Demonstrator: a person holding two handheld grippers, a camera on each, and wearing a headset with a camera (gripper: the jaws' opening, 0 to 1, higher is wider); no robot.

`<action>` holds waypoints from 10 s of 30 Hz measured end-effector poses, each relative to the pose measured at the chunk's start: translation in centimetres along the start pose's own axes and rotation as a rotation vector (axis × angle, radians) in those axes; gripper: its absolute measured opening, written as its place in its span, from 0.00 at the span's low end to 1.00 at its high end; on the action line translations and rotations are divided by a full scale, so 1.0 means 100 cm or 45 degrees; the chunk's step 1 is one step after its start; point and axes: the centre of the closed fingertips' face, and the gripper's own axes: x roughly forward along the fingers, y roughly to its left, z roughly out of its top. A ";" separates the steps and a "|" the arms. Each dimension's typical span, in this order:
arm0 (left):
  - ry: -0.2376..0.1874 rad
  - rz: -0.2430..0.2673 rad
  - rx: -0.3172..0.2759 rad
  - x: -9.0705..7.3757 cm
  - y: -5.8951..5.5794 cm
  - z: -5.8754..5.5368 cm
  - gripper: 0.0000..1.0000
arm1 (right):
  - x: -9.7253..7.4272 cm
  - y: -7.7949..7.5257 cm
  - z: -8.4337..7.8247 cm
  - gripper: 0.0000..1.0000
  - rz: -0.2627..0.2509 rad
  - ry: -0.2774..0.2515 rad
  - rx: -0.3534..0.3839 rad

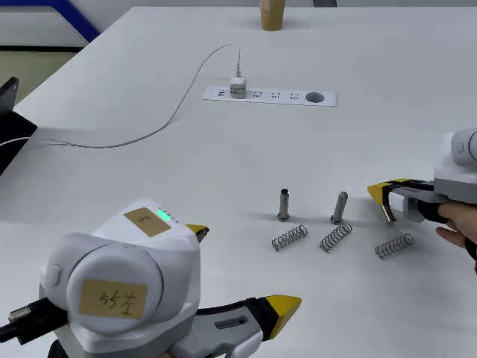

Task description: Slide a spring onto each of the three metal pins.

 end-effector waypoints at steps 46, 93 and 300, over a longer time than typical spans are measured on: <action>-0.030 0.003 0.033 -0.003 -0.004 0.007 0.74 | -0.046 0.007 -0.008 0.09 -0.105 0.035 -0.080; 0.012 -0.017 0.147 0.023 0.011 0.006 0.64 | -0.082 0.031 0.009 0.47 0.048 -0.073 -0.066; -0.183 -0.171 0.216 0.051 -0.024 0.016 0.46 | -0.058 0.146 0.058 0.11 0.477 -0.453 0.218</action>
